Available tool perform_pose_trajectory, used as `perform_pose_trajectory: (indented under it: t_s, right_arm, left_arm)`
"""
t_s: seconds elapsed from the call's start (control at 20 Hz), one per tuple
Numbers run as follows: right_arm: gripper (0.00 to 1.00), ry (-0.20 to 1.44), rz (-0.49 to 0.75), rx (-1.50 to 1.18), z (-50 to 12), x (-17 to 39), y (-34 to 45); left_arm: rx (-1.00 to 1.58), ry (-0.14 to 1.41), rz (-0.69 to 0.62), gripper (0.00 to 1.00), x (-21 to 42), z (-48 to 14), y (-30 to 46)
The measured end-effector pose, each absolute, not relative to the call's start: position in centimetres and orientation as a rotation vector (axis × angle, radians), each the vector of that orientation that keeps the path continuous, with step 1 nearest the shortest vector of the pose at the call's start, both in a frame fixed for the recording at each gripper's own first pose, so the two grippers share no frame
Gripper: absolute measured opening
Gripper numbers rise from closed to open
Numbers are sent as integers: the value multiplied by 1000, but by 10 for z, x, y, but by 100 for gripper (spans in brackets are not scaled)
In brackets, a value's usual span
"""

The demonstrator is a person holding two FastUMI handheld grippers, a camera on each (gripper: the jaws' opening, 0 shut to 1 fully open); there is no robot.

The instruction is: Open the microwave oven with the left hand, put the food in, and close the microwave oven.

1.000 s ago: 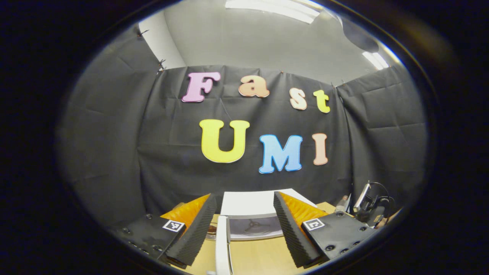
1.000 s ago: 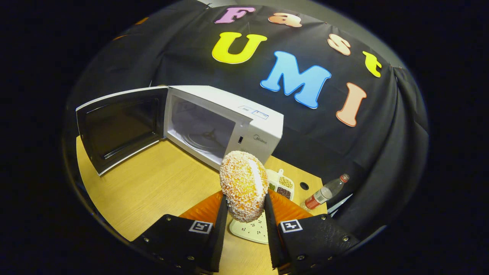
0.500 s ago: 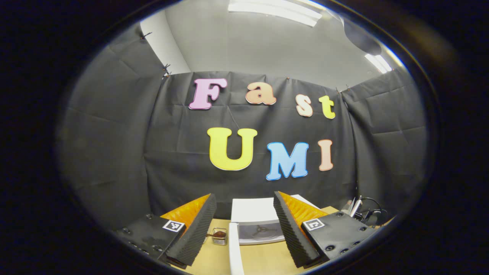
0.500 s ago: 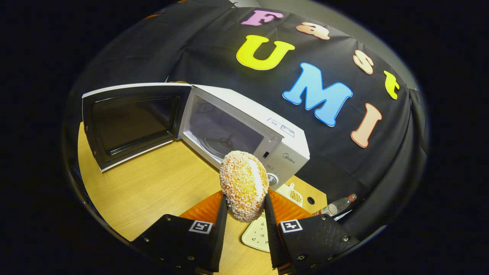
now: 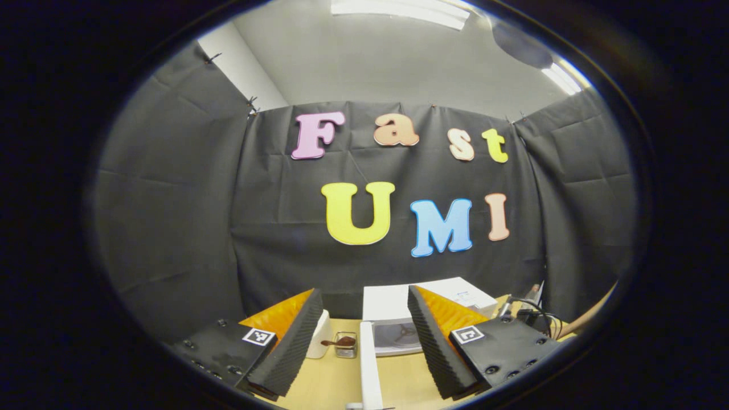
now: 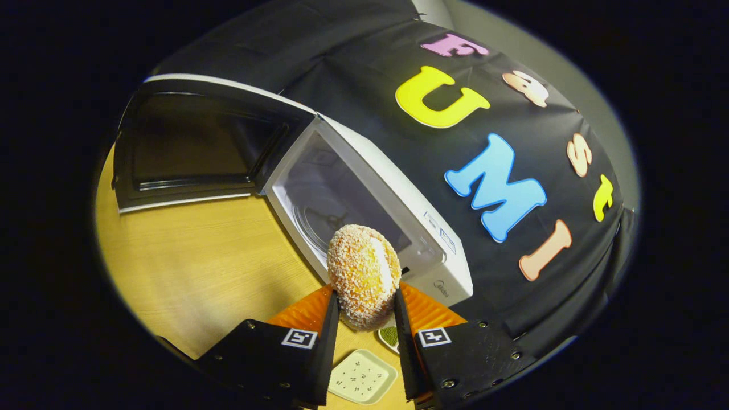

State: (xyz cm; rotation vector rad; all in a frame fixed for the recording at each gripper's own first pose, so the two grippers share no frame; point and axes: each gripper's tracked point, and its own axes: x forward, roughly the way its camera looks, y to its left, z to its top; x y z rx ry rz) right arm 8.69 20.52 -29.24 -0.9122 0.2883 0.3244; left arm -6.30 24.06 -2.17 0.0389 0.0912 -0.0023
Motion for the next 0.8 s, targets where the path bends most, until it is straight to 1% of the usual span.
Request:
perform_pose_trajectory:
  t_s: [0.45, 0.65, 0.7, 0.8]
  right_arm:
    - [50, 235, 354, -1111, -329, 147, 233]
    - [50, 186, 352, -1197, -336, 178, 246]
    - [50, 181, 353, -1209, -339, 189, 251]
    - [50, 179, 352, -1231, -348, 206, 258]
  left_arm:
    - [25, 152, 98, 94, -81, -42, 264]
    - [13, 174, 130, 95, -87, -47, 273]
    - [14, 181, 138, 97, -89, -48, 274]
    - [22, 198, 154, 95, -96, -53, 276]
